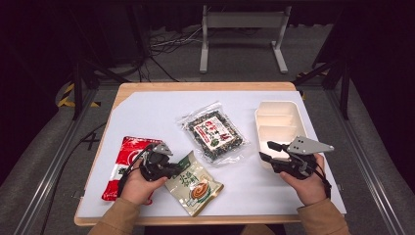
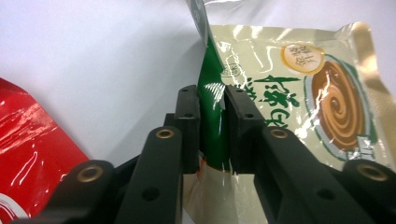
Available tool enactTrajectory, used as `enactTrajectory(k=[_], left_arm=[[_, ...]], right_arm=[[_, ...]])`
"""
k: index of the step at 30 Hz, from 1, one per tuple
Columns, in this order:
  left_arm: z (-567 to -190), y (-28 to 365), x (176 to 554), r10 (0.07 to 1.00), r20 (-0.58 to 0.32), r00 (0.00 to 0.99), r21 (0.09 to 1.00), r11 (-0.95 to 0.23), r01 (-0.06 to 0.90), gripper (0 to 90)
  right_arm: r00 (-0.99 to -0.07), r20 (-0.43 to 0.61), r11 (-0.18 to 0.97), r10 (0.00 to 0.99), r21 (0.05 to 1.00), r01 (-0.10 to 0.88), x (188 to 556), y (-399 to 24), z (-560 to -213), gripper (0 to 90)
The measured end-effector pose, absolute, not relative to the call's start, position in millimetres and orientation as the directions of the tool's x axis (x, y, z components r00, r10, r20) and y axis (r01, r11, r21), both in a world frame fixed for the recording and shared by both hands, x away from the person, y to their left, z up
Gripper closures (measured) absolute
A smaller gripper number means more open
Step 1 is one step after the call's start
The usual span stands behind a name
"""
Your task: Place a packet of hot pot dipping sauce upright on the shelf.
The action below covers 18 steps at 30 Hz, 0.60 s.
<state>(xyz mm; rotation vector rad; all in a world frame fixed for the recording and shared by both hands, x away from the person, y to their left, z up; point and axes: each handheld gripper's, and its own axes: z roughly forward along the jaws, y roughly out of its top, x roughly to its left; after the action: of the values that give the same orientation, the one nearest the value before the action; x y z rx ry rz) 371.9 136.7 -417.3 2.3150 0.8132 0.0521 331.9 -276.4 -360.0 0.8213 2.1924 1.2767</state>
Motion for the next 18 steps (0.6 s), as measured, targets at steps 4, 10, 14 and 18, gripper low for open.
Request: enactTrajectory(k=[4,10,14,18], left_arm=[[-408,138,368,0.555,-0.177,0.812,0.644,-0.559,0.523,80.7],[-388,139,359,0.521,-0.173,0.836,0.691,-0.541,0.480,81.8],[-375,138,352,0.499,-0.150,0.854,0.715,-0.541,0.442,82.2],[-365,138,347,0.472,-0.140,0.871,0.740,-0.534,0.408,82.0]], right_arm=[[-0.710,-0.097,0.387,0.697,0.885,0.260,332,-277,-360,52.7],[-0.722,-0.088,0.388,0.686,0.884,0.260,333,-276,-360,52.7],[-0.730,-0.083,0.391,0.678,0.882,0.262,333,-275,-359,52.7],[-0.745,-0.077,0.394,0.663,0.882,0.260,332,-272,-358,52.7]])
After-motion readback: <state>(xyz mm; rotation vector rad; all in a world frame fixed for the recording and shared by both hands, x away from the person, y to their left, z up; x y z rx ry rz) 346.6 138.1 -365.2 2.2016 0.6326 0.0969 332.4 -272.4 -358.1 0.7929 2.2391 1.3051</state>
